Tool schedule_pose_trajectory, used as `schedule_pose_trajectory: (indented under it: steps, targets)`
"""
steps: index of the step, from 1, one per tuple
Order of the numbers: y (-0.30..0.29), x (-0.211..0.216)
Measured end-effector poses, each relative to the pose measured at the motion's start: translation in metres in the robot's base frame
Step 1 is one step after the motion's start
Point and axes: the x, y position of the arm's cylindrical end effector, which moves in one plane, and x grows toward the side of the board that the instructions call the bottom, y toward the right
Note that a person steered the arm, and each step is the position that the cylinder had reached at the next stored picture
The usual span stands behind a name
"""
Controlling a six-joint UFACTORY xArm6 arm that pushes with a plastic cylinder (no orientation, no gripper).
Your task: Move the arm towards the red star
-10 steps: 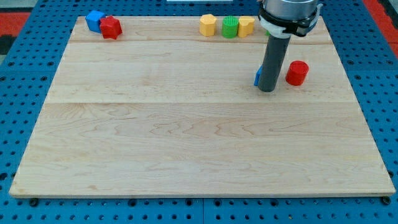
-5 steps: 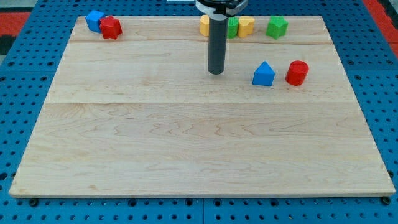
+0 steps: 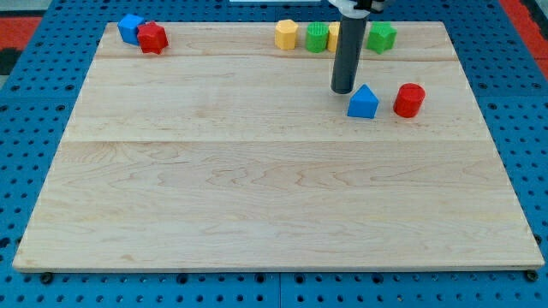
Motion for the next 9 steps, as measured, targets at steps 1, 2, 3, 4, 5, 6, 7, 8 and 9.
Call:
schedule_pose_trajectory:
  steps: [1,2,3,4,5,6,7,8,9]
  targets:
    - [0.010,0.002]
    - [0.018,0.002]
    - [0.027,0.002]
    - [0.005,-0.017]
    - [-0.054,-0.049]
    - [-0.140,-0.049]
    - [-0.219,-0.054]
    - [-0.234,-0.087]
    - [-0.231,-0.115]
